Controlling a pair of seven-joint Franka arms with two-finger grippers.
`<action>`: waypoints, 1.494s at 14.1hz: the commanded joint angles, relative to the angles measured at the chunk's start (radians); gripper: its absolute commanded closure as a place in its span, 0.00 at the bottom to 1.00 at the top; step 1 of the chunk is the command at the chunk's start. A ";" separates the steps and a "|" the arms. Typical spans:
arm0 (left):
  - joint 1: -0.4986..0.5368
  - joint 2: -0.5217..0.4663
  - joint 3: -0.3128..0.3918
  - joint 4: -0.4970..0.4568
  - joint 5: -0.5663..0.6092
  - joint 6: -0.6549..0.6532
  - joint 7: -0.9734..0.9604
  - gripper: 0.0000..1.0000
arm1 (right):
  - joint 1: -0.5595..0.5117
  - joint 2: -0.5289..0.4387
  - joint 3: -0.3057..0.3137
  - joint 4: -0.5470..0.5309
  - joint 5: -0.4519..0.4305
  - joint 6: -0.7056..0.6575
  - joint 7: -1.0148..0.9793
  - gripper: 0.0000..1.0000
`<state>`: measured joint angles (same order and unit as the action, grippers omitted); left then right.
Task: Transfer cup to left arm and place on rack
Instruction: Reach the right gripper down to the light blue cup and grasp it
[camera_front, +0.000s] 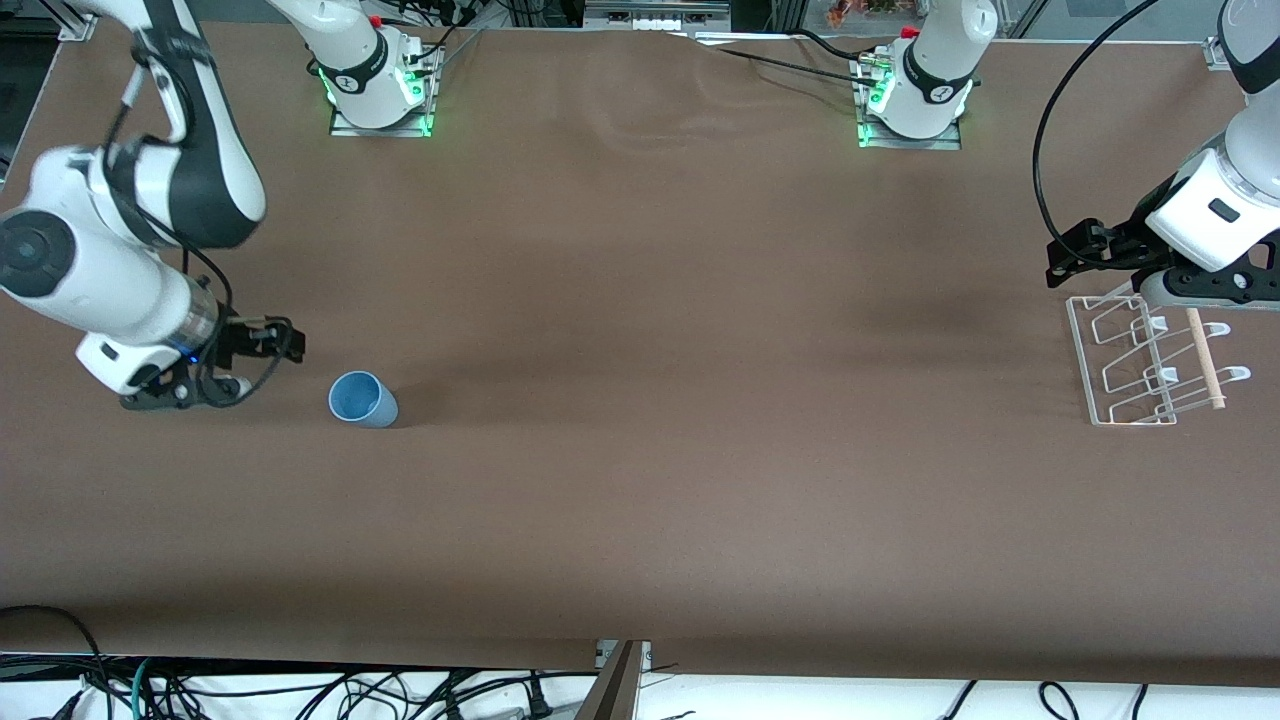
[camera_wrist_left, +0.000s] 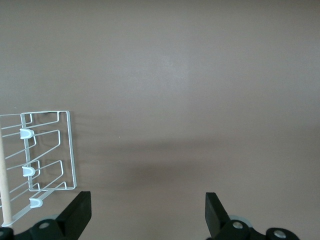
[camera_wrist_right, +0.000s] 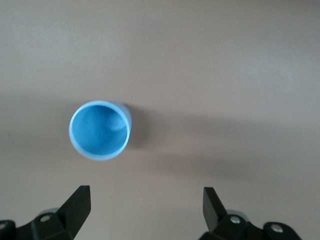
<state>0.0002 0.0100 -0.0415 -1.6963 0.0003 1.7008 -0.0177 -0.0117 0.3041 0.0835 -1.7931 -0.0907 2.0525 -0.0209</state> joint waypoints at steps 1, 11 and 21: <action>0.011 -0.016 -0.003 -0.005 -0.020 -0.015 0.018 0.00 | 0.001 0.046 0.002 0.020 -0.020 0.041 -0.004 0.01; 0.011 -0.016 -0.003 -0.005 -0.020 -0.015 0.018 0.00 | 0.039 0.202 0.004 0.026 -0.009 0.153 0.030 0.01; 0.011 -0.016 -0.003 -0.005 -0.020 -0.015 0.018 0.00 | 0.045 0.254 0.002 0.031 -0.029 0.190 0.024 1.00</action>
<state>0.0004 0.0100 -0.0414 -1.6963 0.0003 1.6974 -0.0177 0.0288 0.5408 0.0863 -1.7839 -0.0986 2.2358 -0.0041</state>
